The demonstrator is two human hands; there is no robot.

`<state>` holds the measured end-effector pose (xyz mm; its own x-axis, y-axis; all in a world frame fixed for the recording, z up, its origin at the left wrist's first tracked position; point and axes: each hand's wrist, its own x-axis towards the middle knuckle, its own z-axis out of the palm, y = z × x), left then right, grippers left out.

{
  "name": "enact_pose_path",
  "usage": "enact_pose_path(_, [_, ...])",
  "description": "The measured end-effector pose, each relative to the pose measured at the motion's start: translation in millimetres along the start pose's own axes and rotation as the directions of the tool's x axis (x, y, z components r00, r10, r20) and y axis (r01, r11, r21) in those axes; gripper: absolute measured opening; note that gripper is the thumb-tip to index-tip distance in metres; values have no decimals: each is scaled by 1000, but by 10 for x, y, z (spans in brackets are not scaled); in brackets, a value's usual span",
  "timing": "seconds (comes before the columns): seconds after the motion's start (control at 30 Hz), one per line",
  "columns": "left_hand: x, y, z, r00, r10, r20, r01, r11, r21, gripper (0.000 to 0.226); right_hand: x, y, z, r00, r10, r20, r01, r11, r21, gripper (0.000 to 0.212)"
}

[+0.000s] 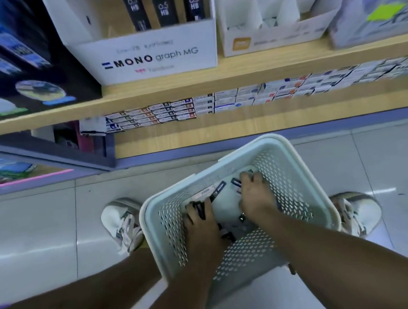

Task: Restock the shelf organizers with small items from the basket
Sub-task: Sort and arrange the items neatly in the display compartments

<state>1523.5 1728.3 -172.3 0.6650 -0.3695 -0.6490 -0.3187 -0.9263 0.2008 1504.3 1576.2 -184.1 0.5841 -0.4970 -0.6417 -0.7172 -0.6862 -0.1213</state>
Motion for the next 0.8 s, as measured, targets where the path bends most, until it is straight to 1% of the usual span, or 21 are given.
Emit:
enact_pose_path(0.07, [28, 0, 17, 999, -32, -21, 31, 998, -47, 94, -9, 54, -14, 999, -25, 25, 26, 999, -18, 51])
enact_pose_path(0.13, [52, 54, 23, 998, -47, -51, 42, 994, -97, 75, -17, 82, 10, 997, -42, 61, 42, 999, -9, 44])
enact_pose_path(0.23, [93, 162, 53, 997, 57, -55, -62, 994, -95, 49, -51, 106, 40, 994, -55, 92, 49, 996, 68, 30])
enact_pose_path(0.3, [141, 217, 37, 995, 95, -26, -96, 993, -69, 38, -52, 139, -1, 992, -38, 124, 18, 987, 159, 31])
enact_pose_path(0.33, [179, 226, 25, 994, 107, -10, -108, 992, -59, 35, -48, 162, -24, 987, -30, 158, -9, 970, 241, 34])
enact_pose_path(0.37, [222, 231, 7, 992, 124, 1, -124, 991, -48, 33, -40, 180, -45, 982, -17, 189, -49, 939, 341, 36])
enact_pose_path(0.43, [288, 229, -45, 990, 138, 3, -138, 989, -61, 32, -30, 192, -92, 968, 29, 248, -160, 834, 528, 34])
enact_pose_path(0.5, [323, 237, -93, 995, 95, -20, -97, 987, -128, 25, -42, 173, -154, 951, 97, 295, -280, 677, 680, 27])
enact_pose_path(0.53, [333, 245, -107, 997, 69, -33, -74, 984, -159, 21, -63, 162, -189, 935, 125, 331, -337, 597, 728, 22])
enact_pose_path(0.57, [341, 255, -120, 998, 49, -50, -57, 983, -175, 18, -86, 144, -224, 920, 145, 364, -382, 539, 751, 19])
enact_pose_path(0.6, [347, 265, -127, 997, 28, -68, -40, 981, -188, 19, -100, 126, -240, 913, 159, 377, -403, 510, 760, 19])
enact_pose_path(0.67, [352, 289, -127, 996, -35, -87, 14, 973, -232, 28, -130, 101, -240, 906, 194, 376, -422, 475, 772, 19])
enact_pose_path(0.7, [348, 314, -120, 994, -59, -88, 35, 966, -256, 33, -143, 91, -234, 902, 209, 377, -432, 441, 787, 21])
enact_pose_path(0.73, [337, 346, -104, 994, -71, -86, 46, 962, -268, 39, -151, 87, -227, 896, 224, 382, -443, 402, 802, 23])
enact_pose_path(0.8, [308, 401, -53, 993, -63, -95, 39, 971, -237, 50, -164, 90, -218, 883, 245, 401, -464, 326, 823, 27])
